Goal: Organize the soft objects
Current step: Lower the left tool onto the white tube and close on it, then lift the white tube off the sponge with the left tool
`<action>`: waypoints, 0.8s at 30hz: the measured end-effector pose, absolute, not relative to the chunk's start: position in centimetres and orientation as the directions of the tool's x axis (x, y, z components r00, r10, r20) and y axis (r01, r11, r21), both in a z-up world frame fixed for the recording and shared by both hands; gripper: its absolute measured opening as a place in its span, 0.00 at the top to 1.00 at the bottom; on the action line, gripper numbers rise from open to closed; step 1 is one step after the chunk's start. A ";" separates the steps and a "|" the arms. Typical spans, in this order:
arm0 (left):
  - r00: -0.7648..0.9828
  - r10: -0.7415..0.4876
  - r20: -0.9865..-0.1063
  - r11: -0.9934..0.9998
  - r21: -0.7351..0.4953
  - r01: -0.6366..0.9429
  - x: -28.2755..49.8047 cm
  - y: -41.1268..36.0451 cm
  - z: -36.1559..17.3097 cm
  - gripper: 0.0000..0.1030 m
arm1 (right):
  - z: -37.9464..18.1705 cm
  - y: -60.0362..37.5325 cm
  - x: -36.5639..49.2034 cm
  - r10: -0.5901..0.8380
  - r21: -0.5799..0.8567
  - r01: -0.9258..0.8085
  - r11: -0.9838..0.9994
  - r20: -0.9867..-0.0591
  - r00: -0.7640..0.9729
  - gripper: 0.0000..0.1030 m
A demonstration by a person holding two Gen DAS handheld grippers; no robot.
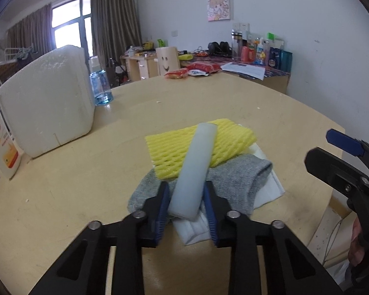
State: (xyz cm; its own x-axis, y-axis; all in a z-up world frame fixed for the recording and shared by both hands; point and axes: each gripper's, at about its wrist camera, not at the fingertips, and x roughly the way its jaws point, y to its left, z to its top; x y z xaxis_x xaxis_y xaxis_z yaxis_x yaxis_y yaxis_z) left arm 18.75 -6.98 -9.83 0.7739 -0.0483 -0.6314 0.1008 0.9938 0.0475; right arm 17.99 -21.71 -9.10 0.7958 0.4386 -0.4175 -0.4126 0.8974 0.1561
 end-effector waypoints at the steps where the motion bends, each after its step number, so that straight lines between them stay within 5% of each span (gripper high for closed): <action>1: 0.772 -0.053 -0.633 0.993 0.048 0.108 18.8 -7.1 -9.8 0.77 | -9.1 -21.7 18.0 0.438 0.155 -0.413 0.897 -0.417 0.796 0.00; 24: 0.834 -0.083 -0.545 0.995 -0.003 0.097 16.0 -5.0 -6.7 0.82 | -7.8 -18.5 18.2 0.487 0.126 -0.481 0.868 -0.413 0.770 0.00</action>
State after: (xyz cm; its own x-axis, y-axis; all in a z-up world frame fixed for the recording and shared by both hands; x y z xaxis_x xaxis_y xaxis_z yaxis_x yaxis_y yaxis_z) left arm 15.99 -5.01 -6.69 0.8340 -0.0834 -0.5454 0.0973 0.9953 -0.0034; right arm 18.15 -18.51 -7.82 0.7698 0.4869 -0.4128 -0.4810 0.8676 0.1263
